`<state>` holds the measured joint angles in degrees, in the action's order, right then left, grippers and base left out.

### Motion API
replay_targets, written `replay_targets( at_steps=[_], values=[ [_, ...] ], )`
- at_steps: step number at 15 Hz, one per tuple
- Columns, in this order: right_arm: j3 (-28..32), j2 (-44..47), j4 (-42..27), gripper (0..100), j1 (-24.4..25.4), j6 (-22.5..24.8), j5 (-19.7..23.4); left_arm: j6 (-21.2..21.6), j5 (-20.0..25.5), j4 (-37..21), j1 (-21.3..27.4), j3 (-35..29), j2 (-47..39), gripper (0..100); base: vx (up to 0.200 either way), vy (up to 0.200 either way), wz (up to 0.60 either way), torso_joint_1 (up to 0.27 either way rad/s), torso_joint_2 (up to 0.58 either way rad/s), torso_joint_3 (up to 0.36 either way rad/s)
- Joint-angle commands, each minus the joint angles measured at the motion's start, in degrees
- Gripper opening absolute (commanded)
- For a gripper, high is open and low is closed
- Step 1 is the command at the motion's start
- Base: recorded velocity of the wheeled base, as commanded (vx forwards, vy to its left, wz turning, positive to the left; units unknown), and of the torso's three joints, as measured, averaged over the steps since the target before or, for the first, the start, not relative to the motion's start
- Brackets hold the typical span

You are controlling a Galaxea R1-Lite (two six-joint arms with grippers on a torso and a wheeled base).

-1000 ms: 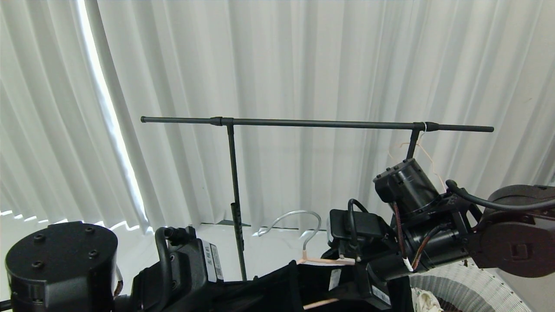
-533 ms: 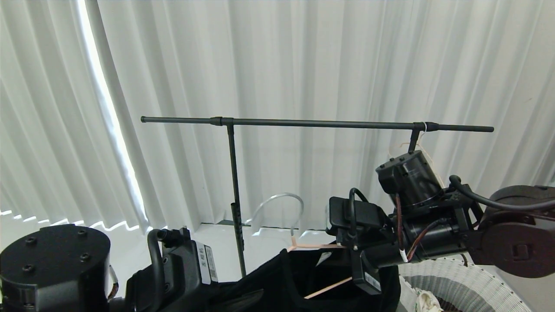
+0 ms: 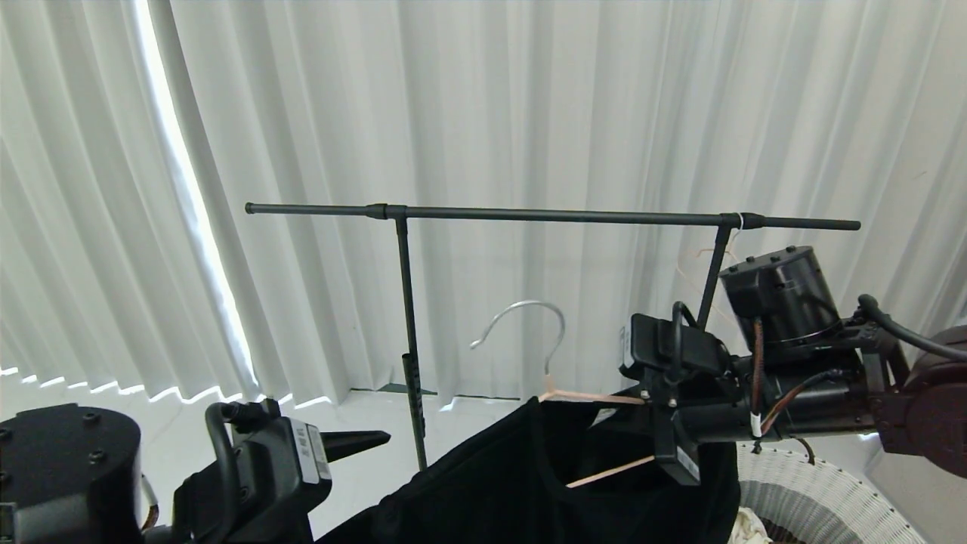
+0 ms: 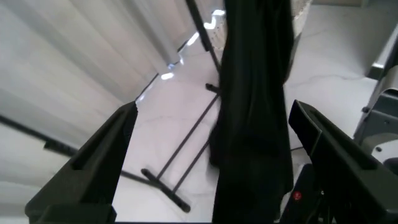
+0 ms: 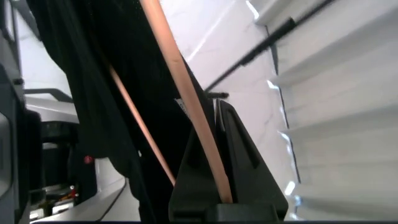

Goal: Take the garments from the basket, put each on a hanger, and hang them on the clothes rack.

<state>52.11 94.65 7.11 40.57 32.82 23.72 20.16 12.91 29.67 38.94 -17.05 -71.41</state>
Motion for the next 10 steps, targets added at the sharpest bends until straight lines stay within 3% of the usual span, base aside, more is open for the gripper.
replay_targets(
  at_steps=[1, 6, 10],
  values=[
    [-2.6, -3.6, 1.5, 0, -3.2, 0.1, -0.1, 0.1, 0.0, 0.0, -4.5, 4.9, 5.2, 100, 0.000, 0.000, 0.00, 0.000, 0.00, 0.000],
    [-3.7, -5.2, 2.2, 0, -4.5, 0.1, -0.3, 0.0, 0.0, -0.1, -12.8, 13.3, 9.2, 100, 0.000, 0.000, 0.00, 0.000, 0.00, 0.000],
    [-3.8, -5.5, 2.7, 0, -3.9, 3.7, -0.1, -0.2, 0.8, -0.1, -13.7, 11.0, 4.1, 100, 0.000, 0.000, 0.00, 0.000, 0.00, 0.000]
  ],
)
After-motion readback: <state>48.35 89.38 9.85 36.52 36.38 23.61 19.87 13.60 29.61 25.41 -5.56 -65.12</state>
